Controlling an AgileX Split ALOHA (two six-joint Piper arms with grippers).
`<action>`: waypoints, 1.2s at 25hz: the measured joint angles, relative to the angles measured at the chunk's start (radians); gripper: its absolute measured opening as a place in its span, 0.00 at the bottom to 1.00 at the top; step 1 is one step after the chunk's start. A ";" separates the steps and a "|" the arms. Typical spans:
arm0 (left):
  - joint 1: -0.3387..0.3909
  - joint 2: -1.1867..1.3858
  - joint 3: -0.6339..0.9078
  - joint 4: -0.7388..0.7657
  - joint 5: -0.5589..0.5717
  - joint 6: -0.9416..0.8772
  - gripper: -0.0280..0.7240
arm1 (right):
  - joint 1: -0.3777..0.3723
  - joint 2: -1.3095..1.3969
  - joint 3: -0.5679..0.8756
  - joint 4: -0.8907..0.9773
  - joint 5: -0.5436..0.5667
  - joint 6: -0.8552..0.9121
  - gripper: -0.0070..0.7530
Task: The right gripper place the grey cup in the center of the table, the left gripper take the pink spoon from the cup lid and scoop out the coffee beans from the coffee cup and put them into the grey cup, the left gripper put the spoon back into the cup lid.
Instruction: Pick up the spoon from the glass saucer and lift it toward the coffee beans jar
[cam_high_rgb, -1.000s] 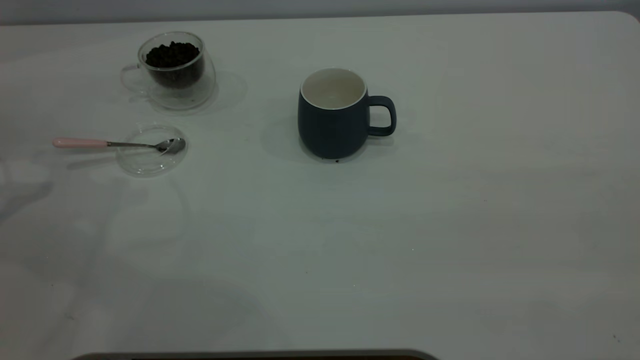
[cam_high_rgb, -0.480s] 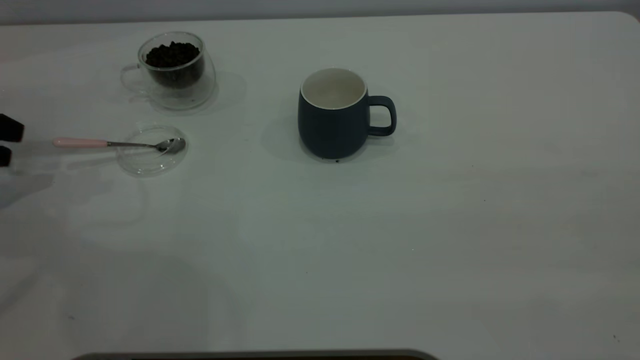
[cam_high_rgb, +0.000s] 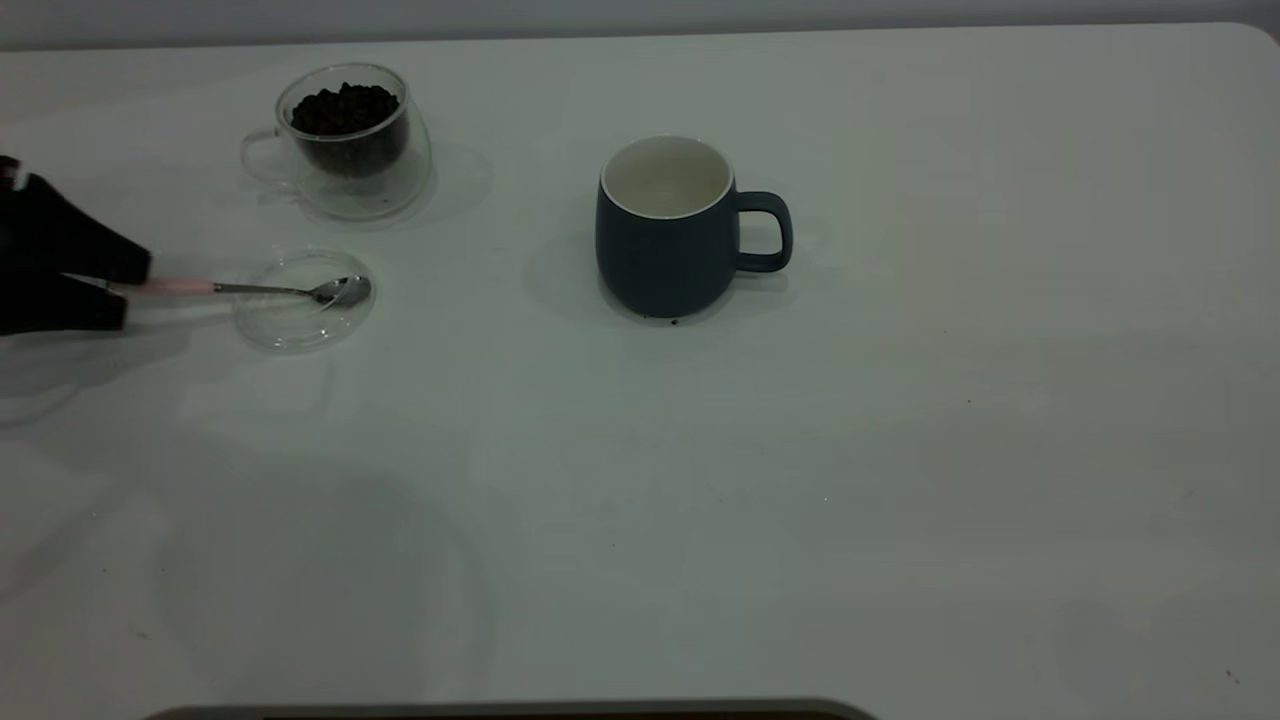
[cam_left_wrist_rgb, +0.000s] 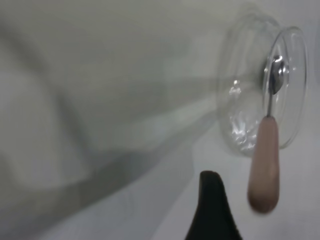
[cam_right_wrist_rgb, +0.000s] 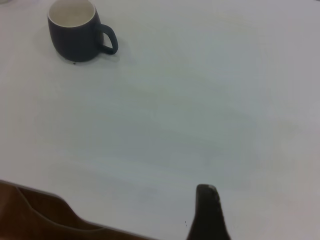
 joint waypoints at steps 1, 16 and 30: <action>-0.006 0.006 0.000 -0.016 0.000 0.000 0.83 | 0.000 0.000 0.000 0.000 0.000 0.000 0.79; -0.032 0.026 0.000 -0.049 0.001 0.037 0.36 | 0.000 0.000 0.000 0.000 0.000 0.000 0.79; -0.032 -0.017 0.000 0.014 0.045 0.057 0.20 | 0.000 0.000 0.000 0.000 0.000 0.000 0.79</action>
